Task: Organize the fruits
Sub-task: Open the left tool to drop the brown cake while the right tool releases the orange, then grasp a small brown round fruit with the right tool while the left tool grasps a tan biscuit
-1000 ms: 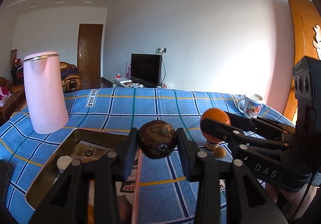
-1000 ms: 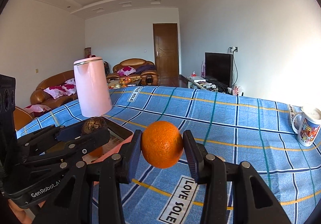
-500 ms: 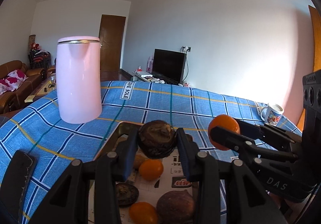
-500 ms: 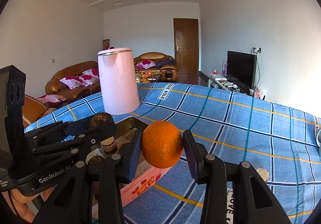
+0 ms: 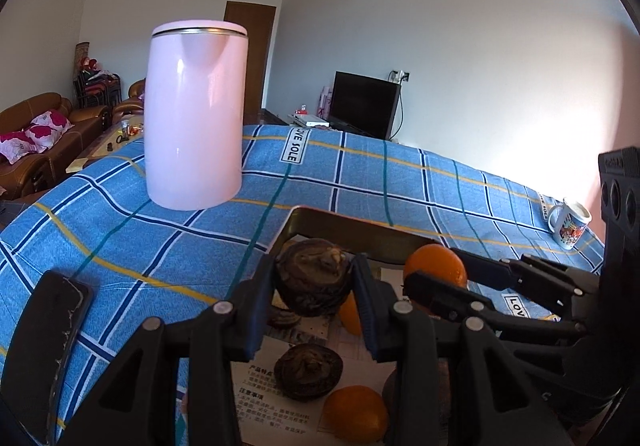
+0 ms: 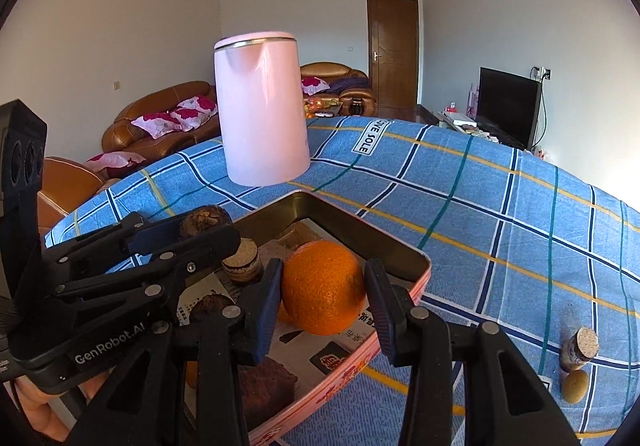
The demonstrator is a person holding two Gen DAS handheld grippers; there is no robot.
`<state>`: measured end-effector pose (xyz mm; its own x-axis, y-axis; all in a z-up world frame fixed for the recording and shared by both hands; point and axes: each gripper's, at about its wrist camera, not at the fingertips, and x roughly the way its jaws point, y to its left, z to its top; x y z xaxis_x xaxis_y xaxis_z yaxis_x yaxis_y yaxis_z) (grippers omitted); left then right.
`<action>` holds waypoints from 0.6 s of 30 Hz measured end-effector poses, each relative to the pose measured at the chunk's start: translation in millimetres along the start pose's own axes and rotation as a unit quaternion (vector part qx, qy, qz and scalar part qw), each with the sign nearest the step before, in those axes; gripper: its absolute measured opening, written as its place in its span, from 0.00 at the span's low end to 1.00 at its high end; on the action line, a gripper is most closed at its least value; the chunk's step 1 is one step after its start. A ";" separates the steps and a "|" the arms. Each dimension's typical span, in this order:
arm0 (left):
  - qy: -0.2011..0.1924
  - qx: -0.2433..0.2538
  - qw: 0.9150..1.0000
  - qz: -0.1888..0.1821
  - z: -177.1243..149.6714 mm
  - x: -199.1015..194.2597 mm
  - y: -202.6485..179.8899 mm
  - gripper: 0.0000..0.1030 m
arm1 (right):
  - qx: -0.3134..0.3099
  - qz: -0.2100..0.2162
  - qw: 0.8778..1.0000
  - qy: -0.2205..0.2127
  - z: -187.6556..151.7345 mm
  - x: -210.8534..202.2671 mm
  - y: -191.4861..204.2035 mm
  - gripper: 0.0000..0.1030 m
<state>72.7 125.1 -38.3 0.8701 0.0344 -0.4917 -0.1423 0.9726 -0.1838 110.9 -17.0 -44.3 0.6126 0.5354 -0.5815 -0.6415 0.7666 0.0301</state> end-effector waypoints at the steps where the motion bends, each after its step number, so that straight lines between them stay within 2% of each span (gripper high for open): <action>1: 0.000 0.001 1.000 0.002 0.1 0.1 0.5 0.39 | 0.000 0.001 1.000 0.004 -1.6 1.5 -0.1 0.42; 5: 0.000 0.005 1.000 0.010 0.4 0.1 -0.6 0.39 | 0.002 0.007 1.000 0.030 -6.4 9.7 -0.5 0.43; 8: 0.000 0.007 1.000 0.011 0.9 -0.7 -3.8 0.44 | 0.009 0.010 1.000 0.021 -7.2 3.6 -2.9 0.43; 10: -0.004 0.009 1.000 0.011 1.5 -3.5 -7.7 0.54 | 0.012 0.012 1.000 0.011 -6.3 -8.0 -6.4 0.45; 12: -0.013 0.011 1.000 0.011 2.9 -8.8 -13.4 0.62 | 0.010 0.006 1.000 -0.004 -6.9 -24.0 -12.8 0.54; 14: -0.025 0.014 1.000 0.005 4.6 -14.9 -21.4 0.72 | 0.012 -0.006 1.000 -0.017 -8.6 -42.5 -26.0 0.56; 17: -0.057 0.014 0.998 -0.001 8.0 -28.0 -37.0 0.86 | 0.018 -0.053 0.998 -0.018 -15.5 -65.6 -58.3 0.56; 18: -0.070 0.010 0.997 -0.003 9.5 -33.4 -42.4 0.97 | 0.021 -0.080 0.996 -0.016 -18.7 -72.0 -71.9 0.56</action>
<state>54.2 84.9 -6.0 0.9286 0.0582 -0.3665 -0.1278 0.9773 -0.1687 104.3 -117.2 -19.7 0.7197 0.4163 -0.5556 -0.5160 0.8562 -0.0269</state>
